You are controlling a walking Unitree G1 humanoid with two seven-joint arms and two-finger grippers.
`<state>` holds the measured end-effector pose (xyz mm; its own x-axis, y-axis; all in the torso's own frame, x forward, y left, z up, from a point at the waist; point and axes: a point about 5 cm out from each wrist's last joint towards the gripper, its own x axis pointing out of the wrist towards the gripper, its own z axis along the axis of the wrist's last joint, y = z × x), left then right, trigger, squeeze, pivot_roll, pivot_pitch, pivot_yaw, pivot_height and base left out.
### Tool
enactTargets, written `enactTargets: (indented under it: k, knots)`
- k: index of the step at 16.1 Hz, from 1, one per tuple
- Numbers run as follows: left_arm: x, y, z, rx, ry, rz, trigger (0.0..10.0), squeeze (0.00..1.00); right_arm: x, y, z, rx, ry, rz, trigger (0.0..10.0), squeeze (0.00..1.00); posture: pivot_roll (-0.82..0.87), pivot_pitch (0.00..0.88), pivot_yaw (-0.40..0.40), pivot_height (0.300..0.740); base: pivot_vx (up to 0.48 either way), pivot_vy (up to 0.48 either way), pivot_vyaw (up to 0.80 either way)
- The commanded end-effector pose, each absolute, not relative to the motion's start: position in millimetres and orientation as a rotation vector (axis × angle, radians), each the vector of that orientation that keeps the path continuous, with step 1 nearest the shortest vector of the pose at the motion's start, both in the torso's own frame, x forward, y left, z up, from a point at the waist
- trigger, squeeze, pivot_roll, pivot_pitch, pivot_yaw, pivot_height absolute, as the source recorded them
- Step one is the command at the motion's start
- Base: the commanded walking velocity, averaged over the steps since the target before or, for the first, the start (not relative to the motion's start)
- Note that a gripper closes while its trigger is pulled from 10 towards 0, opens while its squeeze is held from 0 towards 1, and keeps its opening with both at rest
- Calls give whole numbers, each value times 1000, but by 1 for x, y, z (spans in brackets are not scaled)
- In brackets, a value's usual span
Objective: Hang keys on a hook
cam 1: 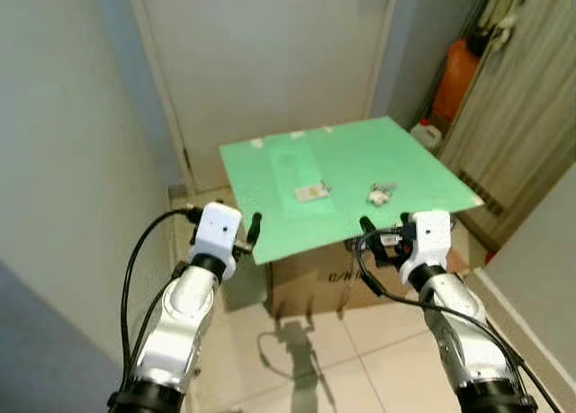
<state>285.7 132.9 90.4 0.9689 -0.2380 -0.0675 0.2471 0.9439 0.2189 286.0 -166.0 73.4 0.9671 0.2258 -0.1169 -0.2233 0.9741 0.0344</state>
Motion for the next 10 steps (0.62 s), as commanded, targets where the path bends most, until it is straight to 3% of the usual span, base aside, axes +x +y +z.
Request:
enactTargets:
  k: [1,10]
  knots:
    - [290,131,93,268,25,-267,10000,0,287,-166,78,20,95,223,10000,0,-40,0,31,740,480,0,0]
    - [293,127,89,339,55,-313,10000,0,288,-159,79,38,82,241,10000,0,-30,0,34,740,455,0,-58]
